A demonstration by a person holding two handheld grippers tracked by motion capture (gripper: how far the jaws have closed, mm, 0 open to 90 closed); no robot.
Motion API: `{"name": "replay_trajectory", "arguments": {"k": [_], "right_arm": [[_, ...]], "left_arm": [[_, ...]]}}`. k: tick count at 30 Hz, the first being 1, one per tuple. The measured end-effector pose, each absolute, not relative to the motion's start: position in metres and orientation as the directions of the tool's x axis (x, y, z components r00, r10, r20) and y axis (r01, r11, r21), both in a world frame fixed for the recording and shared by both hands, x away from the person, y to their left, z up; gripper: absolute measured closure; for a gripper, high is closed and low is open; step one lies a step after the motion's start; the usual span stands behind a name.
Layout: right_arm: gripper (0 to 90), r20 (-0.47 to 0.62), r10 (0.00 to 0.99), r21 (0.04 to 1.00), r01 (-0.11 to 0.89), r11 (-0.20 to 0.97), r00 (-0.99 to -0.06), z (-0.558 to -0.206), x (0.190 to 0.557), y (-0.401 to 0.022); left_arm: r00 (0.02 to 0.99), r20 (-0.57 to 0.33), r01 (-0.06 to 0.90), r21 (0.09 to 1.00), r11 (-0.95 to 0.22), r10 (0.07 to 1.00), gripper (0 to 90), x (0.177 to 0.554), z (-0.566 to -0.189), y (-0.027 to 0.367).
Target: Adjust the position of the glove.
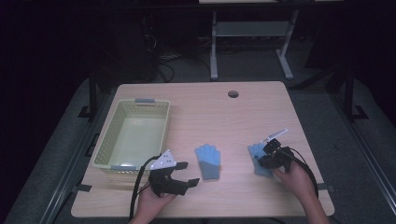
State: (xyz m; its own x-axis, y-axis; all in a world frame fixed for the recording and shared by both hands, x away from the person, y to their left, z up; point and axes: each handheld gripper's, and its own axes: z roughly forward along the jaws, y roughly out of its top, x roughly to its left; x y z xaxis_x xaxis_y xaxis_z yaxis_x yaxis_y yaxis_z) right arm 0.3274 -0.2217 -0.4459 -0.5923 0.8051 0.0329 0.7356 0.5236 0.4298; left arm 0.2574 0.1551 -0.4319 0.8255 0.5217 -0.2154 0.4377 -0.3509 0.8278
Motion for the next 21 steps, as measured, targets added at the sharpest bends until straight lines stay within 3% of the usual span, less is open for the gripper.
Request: {"name": "replay_trajectory", "arguments": {"k": [3, 12, 21], "right_arm": [[80.4, 0.073, 0.810, 0.428, 0.751, 0.502, -0.582, -0.446, 0.330, -0.225], [82.5, 0.089, 0.833, 0.439, 0.773, 0.459, -0.545, -0.435, 0.328, -0.231], [82.3, 0.053, 0.794, 0.501, 0.703, 0.504, -0.606, -0.402, 0.321, -0.213]], "left_arm": [[0.825, -0.230, 0.441, 0.832, -0.336, 0.515, 23.8, 0.259, -0.432, 0.157], [0.827, -0.232, 0.436, 0.840, -0.324, 0.513, 24.0, 0.258, -0.430, 0.158], [0.827, -0.227, 0.430, 0.844, -0.320, 0.514, 24.1, 0.257, -0.430, 0.157]]}}
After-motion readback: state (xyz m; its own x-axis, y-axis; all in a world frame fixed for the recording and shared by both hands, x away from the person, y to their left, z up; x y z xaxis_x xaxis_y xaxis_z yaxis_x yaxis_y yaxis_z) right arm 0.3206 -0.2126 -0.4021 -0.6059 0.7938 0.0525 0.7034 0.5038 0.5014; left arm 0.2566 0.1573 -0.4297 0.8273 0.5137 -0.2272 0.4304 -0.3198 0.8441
